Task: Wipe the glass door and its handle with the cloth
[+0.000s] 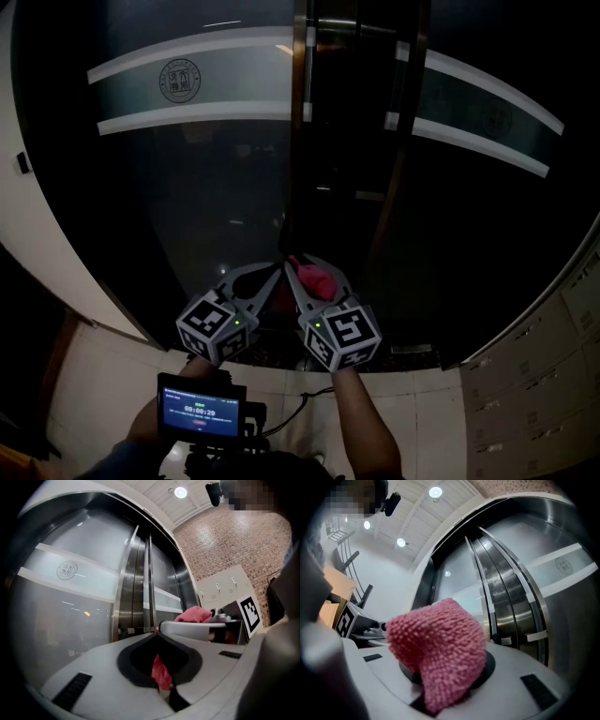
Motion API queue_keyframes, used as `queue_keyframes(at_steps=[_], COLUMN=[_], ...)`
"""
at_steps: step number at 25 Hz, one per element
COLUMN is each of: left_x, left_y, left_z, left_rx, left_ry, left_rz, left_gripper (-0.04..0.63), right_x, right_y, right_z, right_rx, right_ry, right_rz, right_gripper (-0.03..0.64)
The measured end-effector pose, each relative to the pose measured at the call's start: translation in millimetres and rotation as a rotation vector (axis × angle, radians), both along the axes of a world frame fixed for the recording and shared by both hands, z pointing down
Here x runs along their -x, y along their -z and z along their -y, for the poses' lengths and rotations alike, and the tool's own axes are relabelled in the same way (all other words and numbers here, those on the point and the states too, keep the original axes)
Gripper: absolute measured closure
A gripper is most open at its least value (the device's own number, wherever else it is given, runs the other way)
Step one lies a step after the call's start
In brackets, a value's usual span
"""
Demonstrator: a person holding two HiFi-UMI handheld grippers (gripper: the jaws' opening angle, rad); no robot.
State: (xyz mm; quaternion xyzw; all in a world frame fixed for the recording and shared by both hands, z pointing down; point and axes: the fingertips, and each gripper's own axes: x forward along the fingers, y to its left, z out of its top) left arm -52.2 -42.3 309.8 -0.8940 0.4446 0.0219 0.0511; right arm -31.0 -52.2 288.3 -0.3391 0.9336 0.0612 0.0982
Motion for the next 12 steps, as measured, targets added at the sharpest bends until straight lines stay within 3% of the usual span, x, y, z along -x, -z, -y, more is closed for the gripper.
queue_keyframes(at_steps=[6,12], left_x=[37,61], left_y=[-5,-13], left_z=[14,53], left_rx=[-0.009,0.007], left_ry=[0.015,0.053], left_rz=[0.005,0.001], left_gripper=[0.584,0.584], right_x=[23,27], right_y=[10,42], right_z=[34,107], right_rx=[-0.018,-0.089], right_ry=[-0.017,-0.032], right_rz=[-0.034,-0.070], right_gripper=[0.537,0.537])
